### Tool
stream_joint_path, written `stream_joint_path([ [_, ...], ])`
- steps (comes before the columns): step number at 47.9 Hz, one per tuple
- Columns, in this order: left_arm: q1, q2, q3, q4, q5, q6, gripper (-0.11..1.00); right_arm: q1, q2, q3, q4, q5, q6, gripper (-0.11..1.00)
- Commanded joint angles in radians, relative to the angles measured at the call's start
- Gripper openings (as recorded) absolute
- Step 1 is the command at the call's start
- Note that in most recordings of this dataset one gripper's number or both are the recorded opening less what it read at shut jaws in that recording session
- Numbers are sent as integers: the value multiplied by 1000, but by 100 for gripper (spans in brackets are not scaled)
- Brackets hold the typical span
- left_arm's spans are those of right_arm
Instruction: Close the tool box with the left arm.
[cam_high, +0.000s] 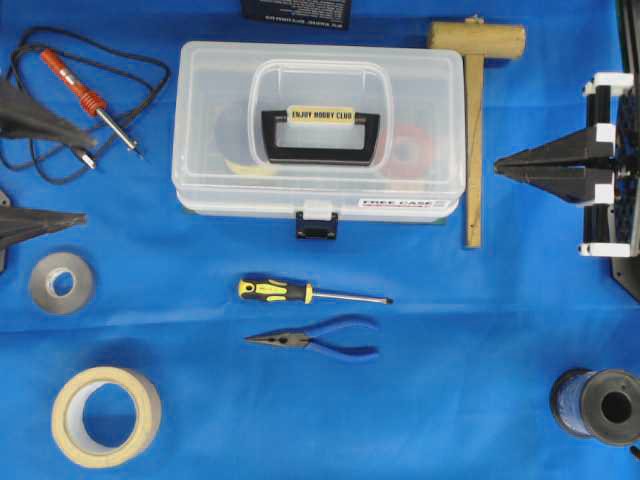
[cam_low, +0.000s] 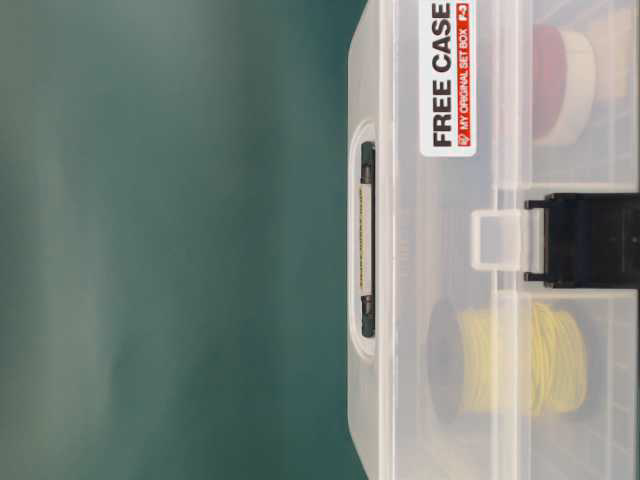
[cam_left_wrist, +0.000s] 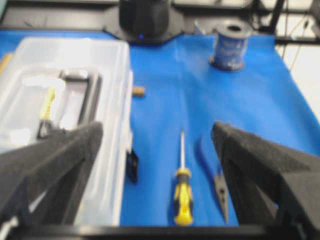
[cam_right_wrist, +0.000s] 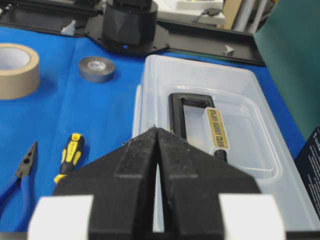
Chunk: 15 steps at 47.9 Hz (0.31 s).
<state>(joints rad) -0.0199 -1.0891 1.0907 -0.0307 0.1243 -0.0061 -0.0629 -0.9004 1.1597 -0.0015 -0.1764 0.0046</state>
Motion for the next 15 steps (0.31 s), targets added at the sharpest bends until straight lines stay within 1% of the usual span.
stream_joint_path([
  [1, 3, -72, 69, 2, -52, 2, 88, 0, 3, -21, 2, -11, 2, 0],
  [9, 3, -184, 187, 0, -66, 0, 88, 0, 3, -21, 2, -11, 2, 0],
  [15, 3, -207, 233, -2, -71, 0, 88, 0, 3, -21, 0, -11, 2, 0],
])
